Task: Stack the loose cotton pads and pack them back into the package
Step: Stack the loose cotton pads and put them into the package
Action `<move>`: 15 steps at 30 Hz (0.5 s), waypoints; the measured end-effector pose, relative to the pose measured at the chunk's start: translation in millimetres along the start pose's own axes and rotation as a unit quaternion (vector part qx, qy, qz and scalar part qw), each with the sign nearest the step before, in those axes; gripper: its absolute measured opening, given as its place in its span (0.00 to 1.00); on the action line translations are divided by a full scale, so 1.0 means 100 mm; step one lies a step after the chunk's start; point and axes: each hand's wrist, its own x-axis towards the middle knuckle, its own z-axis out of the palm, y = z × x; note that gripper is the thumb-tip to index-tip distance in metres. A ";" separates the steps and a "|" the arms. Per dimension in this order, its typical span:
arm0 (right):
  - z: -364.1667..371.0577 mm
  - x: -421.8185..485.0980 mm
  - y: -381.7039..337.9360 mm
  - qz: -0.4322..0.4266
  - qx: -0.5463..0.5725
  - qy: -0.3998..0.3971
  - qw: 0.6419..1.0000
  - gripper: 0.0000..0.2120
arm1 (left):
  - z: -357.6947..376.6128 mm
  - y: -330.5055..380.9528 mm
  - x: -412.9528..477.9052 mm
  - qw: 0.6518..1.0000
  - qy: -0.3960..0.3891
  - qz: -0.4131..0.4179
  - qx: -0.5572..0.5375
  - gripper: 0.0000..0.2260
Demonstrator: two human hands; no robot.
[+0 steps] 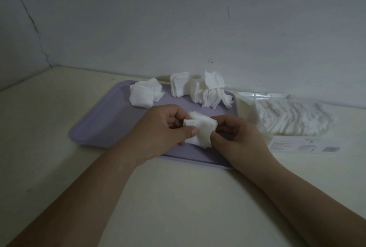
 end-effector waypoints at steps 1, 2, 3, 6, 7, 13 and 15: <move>0.00 0.00 -0.01 -0.003 -0.004 0.001 1.000 0.10 | 0.01 0.00 0.00 1.000 0.004 0.001 0.002 0.06; 0.00 -0.01 -0.01 -0.004 0.000 0.000 1.000 0.10 | 0.01 0.00 0.00 1.000 0.006 0.001 0.004 0.06; -0.01 0.00 0.00 0.000 0.018 -0.007 1.000 0.09 | 0.02 -0.01 0.00 1.000 0.010 0.003 0.005 0.06; -0.06 -0.04 -0.05 0.022 0.121 -0.061 0.991 0.08 | 0.03 -0.04 0.02 1.000 0.026 0.010 0.011 0.06; -0.06 -0.04 -0.07 0.013 0.112 -0.067 0.991 0.11 | 0.04 -0.04 0.02 0.999 0.031 0.011 0.017 0.07; 0.03 -0.03 0.02 -0.060 -0.063 0.032 0.996 0.10 | 0.00 -0.04 0.05 0.998 0.038 -0.001 0.046 0.22; 0.04 -0.05 0.00 -0.085 -0.080 0.042 0.992 0.11 | -0.01 -0.04 0.04 0.998 -0.004 -0.008 0.057 0.28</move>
